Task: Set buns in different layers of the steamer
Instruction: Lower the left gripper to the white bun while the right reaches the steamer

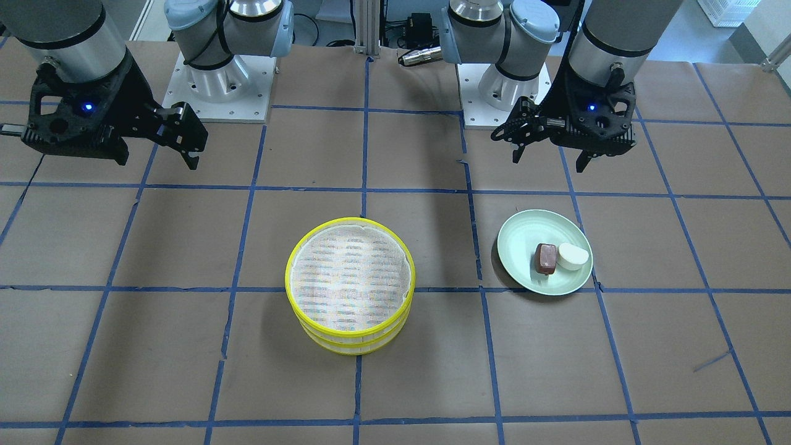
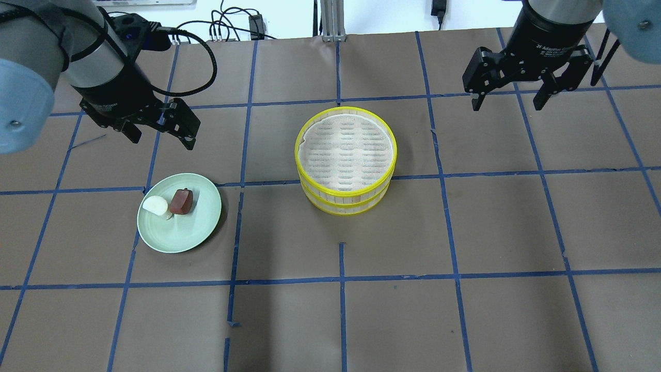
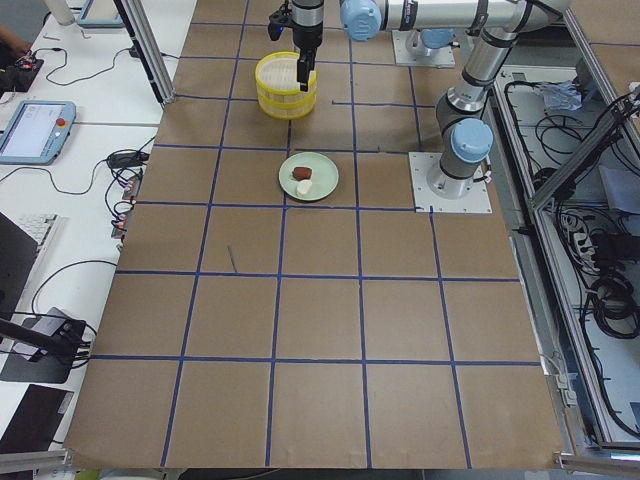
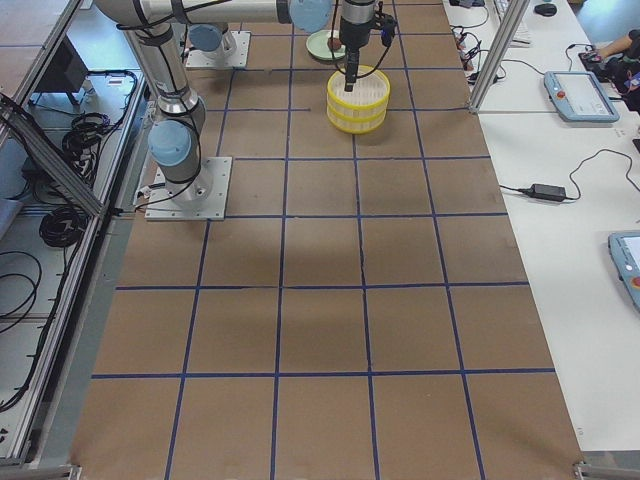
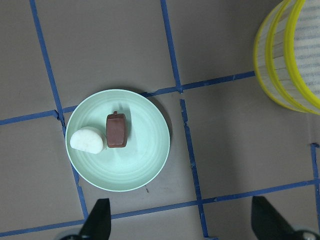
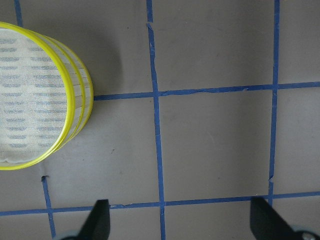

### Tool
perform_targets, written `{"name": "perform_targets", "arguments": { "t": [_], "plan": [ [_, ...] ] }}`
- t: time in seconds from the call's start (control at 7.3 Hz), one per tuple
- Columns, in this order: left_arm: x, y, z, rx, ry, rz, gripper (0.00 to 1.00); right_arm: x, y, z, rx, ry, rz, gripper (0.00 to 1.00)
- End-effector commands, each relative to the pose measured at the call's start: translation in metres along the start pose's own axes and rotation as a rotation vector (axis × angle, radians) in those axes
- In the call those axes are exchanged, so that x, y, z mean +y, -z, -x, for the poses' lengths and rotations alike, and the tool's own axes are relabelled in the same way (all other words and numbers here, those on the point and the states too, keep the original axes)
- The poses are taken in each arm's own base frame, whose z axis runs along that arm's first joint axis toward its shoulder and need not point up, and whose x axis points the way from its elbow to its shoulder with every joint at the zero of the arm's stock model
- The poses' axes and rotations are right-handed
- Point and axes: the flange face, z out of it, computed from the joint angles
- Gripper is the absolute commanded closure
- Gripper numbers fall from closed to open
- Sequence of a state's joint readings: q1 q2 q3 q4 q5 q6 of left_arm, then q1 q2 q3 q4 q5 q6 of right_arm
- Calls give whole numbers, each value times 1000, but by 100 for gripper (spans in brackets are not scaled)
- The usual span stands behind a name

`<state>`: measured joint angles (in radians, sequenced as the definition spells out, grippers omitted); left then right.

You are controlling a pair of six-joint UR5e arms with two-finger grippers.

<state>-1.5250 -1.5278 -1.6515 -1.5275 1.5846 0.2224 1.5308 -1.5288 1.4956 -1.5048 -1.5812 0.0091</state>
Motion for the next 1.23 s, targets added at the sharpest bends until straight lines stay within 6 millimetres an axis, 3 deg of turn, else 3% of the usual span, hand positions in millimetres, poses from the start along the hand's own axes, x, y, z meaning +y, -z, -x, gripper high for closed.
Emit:
{"name": "perform_targets", "arguments": {
  "t": [0.0, 0.27, 0.55, 0.68, 0.82, 1.1],
  "plan": [
    [0, 0, -2, 2, -3, 1, 0, 0, 0, 0, -1, 0, -1, 0],
    [6, 0, -1, 0, 1, 23, 0, -1, -1, -5, 8, -9, 4, 0],
    [9, -11, 4, 1, -39, 47, 0, -1, -4, -5, 8, -9, 7, 0],
    [8, -27, 32, 16, -26, 74, 0, -1, -3, -5, 5, -9, 4, 0],
    [8, -55, 69, 32, -2, 99, 0, 0, -5, 0, -4, -2, 9, 0],
    [-11, -116, 102, 18, -61, 105, 0, 1, -3, 1, -4, 0, 6, 0]
  ]
}}
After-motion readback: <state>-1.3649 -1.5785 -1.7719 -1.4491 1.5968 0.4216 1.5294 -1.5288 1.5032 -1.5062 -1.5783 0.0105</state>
